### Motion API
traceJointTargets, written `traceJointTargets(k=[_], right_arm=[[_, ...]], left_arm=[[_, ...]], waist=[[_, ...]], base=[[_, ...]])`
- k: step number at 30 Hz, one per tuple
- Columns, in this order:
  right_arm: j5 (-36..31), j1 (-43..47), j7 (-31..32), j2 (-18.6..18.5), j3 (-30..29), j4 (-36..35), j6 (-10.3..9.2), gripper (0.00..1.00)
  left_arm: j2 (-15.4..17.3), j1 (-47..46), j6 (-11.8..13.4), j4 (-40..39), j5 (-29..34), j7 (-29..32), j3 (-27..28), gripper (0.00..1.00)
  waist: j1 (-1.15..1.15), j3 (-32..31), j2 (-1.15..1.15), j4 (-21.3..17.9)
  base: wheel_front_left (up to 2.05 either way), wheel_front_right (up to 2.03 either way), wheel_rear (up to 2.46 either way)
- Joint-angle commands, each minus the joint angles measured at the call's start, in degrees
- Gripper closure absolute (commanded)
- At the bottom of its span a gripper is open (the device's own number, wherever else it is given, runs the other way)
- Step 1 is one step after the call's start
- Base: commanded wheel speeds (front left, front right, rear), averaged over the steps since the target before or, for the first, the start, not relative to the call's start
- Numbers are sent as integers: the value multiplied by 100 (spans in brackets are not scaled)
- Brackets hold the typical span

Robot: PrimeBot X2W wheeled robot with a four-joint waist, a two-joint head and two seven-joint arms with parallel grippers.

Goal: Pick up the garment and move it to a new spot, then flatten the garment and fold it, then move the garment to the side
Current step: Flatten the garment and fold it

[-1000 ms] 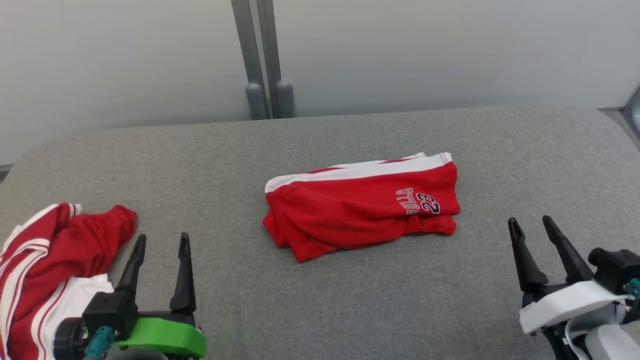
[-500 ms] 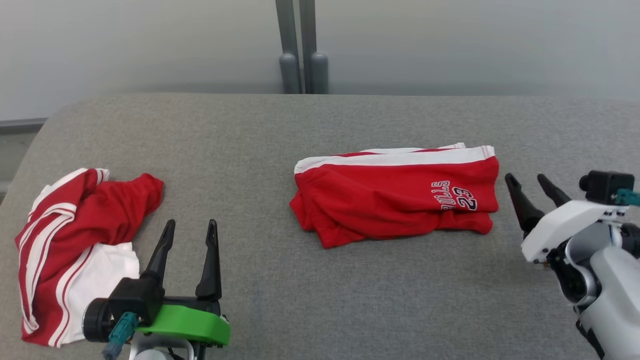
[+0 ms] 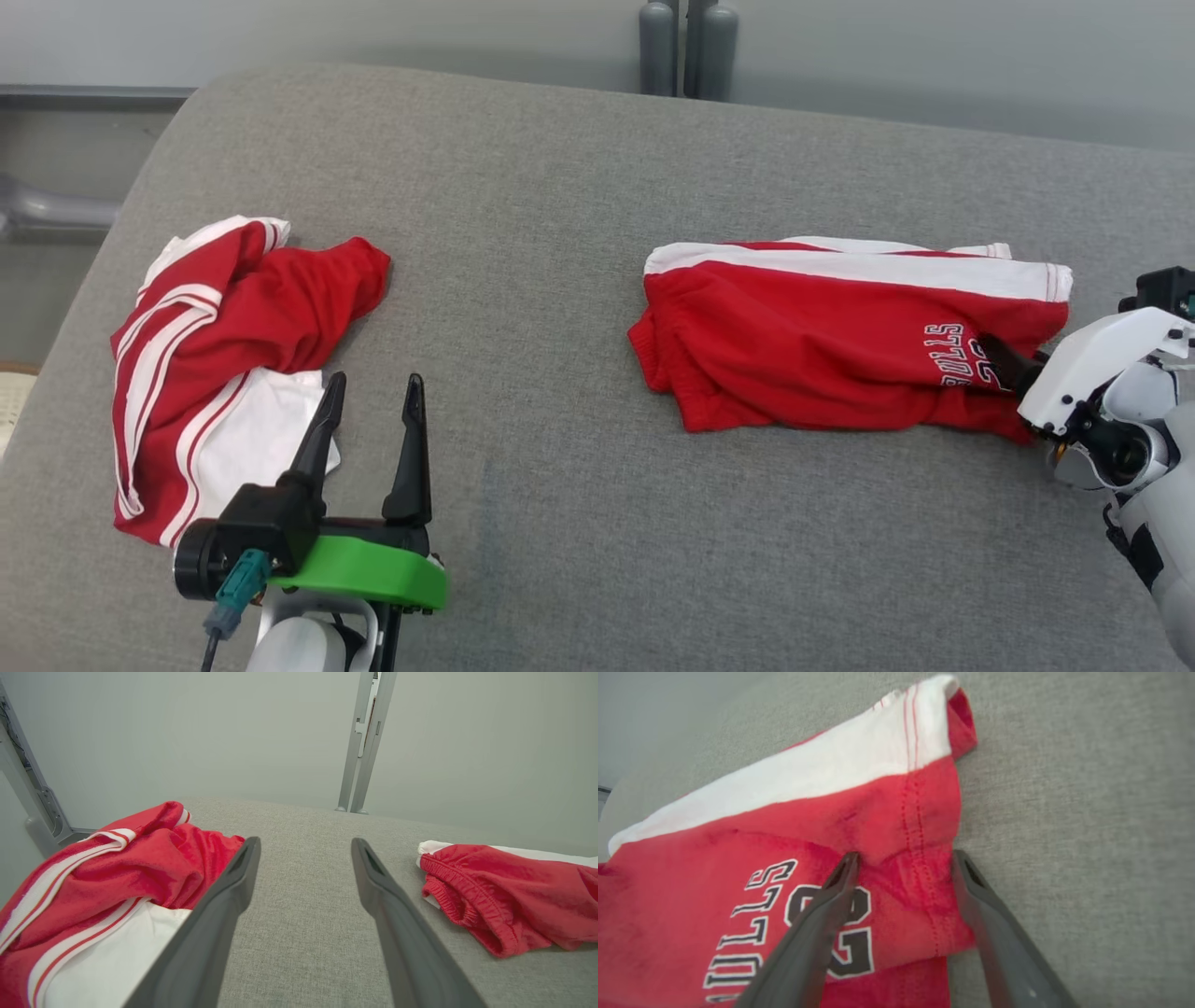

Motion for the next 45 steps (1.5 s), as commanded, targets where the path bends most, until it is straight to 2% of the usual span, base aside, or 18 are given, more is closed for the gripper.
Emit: traceJointTargets(k=[1,4,8,9,11,12,22,29,34,37,45], right_arm=[[128,-25,227,16,62,94,2,0],[250,19,431,51,124,302,-1,0],[336,-29,349,150,145,491,-1,0],[371,-48,302,185,138,521,-1,15],[379,-79,159,193,151,535,2,89],[389,-94,77,193,152,523,3,100],[453,-82,-624,-69,370,262,2,100],[160,-145,-937,-535,709,131,2,100],[-68,-342,-1035,-699,1036,-86,2,100],[-243,-430,-1053,-613,1293,-256,2,100],[-571,-492,-790,82,2049,-690,2,100]], left_arm=[[-43,-89,-41,21,64,-18,34,0],[-84,-78,-83,61,101,-18,90,0],[-136,-61,-144,126,145,-18,136,0],[-151,-57,-164,141,151,-18,144,0],[-170,-57,-200,163,159,-18,167,0],[-179,-56,-199,168,155,-18,177,0],[-204,69,-307,212,251,-19,313,0],[-218,89,-367,282,294,-19,288,0],[-226,143,-406,366,288,-19,281,0],[-232,170,-420,433,293,-19,255,0],[-241,244,-442,570,256,-19,203,0]], waist=[[0,185,0,225],[0,155,0,257],[0,103,0,281],[0,93,0,284],[0,81,0,284],[0,75,0,282],[0,-164,0,-4],[0,-292,0,-181],[0,-403,0,-190],[0,-523,0,-158],[0,-761,0,42]], base=[[0,0,0],[0,0,0],[0,0,0],[0,0,0],[0,0,0],[0,0,0],[0,0,0],[0,0,0],[0,0,0],[0,0,0],[0,0,0]])
